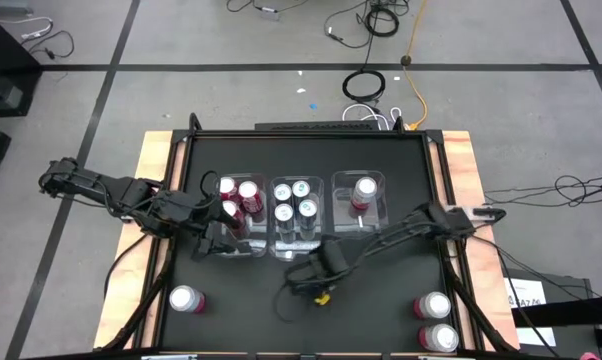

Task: Sort soda cans
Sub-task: Put the red soda can into the left transparent bin

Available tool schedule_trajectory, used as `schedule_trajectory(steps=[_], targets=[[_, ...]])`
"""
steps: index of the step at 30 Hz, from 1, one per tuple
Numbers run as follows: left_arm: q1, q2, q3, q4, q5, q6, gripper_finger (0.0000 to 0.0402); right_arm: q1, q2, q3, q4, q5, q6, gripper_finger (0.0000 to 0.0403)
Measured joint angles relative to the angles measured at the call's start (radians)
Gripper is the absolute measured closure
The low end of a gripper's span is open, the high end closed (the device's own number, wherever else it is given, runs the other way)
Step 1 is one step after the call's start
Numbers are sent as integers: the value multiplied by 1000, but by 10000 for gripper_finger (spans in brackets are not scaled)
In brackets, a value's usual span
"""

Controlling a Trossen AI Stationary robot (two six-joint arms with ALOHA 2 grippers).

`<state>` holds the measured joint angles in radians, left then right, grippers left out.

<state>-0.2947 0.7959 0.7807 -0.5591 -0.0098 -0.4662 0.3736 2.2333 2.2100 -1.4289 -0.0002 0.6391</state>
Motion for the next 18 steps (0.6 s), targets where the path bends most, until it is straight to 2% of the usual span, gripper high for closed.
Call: schedule_trajectory(steps=[7, 18], targets=[[0, 0, 0, 0, 21, 0, 14, -20, 123, 142, -13, -52, 2, 118], [0, 0, 0, 0, 23, 0, 14, -21, 134, 146, 5, -55, 9, 104]])
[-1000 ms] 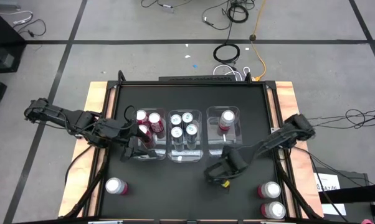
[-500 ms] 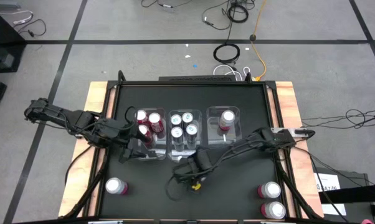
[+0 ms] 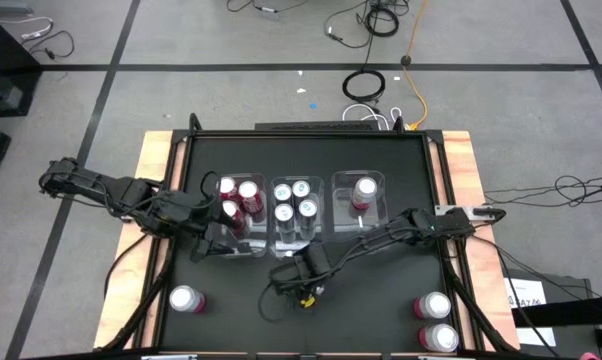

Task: Sort soda cans
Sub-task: Put the red soda can into the left transparent bin

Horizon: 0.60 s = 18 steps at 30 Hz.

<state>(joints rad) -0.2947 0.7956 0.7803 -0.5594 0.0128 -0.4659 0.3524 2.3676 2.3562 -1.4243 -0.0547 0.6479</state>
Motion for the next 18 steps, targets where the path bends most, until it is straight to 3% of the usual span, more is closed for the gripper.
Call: schedule_trajectory(steps=[8, 18], targets=[[0, 0, 0, 0, 0, 0, 14, 0, -1, -1, 5, 1, -25, 71], [0, 0, 0, 0, 0, 0, 14, 0, -3, -1, 6, 0, -58, 67]])
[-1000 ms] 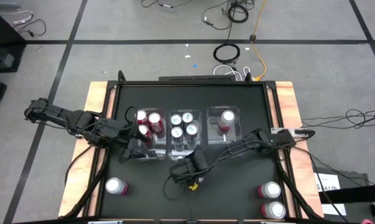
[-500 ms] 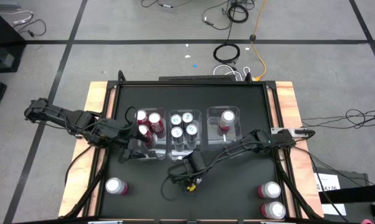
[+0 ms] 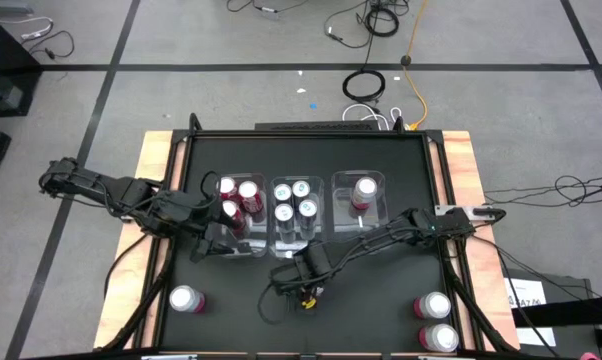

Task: Sort soda cans
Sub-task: Put the red soda can into the left transparent bin

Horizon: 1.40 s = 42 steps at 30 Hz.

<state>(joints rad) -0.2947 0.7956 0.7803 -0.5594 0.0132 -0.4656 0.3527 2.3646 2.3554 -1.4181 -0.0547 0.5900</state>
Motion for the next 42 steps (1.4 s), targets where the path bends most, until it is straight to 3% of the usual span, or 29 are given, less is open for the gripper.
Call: schedule_trajectory(steps=[10, 20, 30, 35, 42], targets=[[0, 0, 0, 0, 0, 0, 14, 0, 0, 0, 0, 1, 0, 63], [0, 0, 0, 0, 0, 0, 14, -3, -2, 0, -4, -1, 0, 8], [0, 0, 0, 1, 0, 0, 14, -25, -120, 0, -6, 8, 17, 10], [0, 0, 0, 3, -9, 0, 14, -24, -200, 0, -15, 97, 60, 11], [0, 0, 0, 8, -104, 1, 14, 6, -277, 1, -32, 188, 164, 11]])
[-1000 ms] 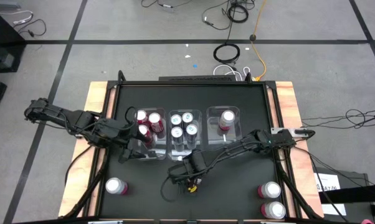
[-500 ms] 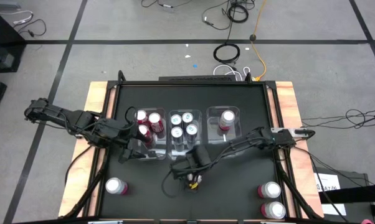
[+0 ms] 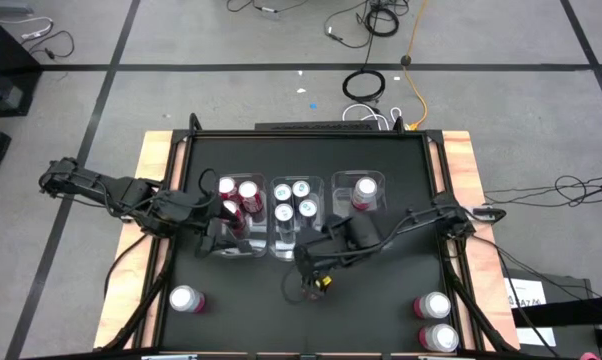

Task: Sort soda cans
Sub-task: Put the red soda can into the left transparent bin

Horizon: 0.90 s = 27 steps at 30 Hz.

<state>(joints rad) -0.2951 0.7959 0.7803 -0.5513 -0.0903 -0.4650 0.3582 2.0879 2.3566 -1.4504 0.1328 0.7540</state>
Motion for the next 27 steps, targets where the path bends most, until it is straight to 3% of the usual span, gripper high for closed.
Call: schedule_trajectory(steps=[4, 10, 16, 22, 27], targets=[[0, 0, 0, 28, -63, -1, 13, 20, -25, 0, -22, 17, 82, 12], [0, 7, 0, 67, -205, 0, 14, 50, -19, 0, -4, 136, 237, 12], [0, 24, 0, 97, -259, 2, 14, 54, -6, 0, 14, 133, 221, 12], [0, 52, 0, 103, -282, 2, 14, 35, -6, 0, 8, 124, 78, 12], [0, 84, 2, 134, -286, 73, 14, 62, -6, 0, -90, 258, 74, 12]])
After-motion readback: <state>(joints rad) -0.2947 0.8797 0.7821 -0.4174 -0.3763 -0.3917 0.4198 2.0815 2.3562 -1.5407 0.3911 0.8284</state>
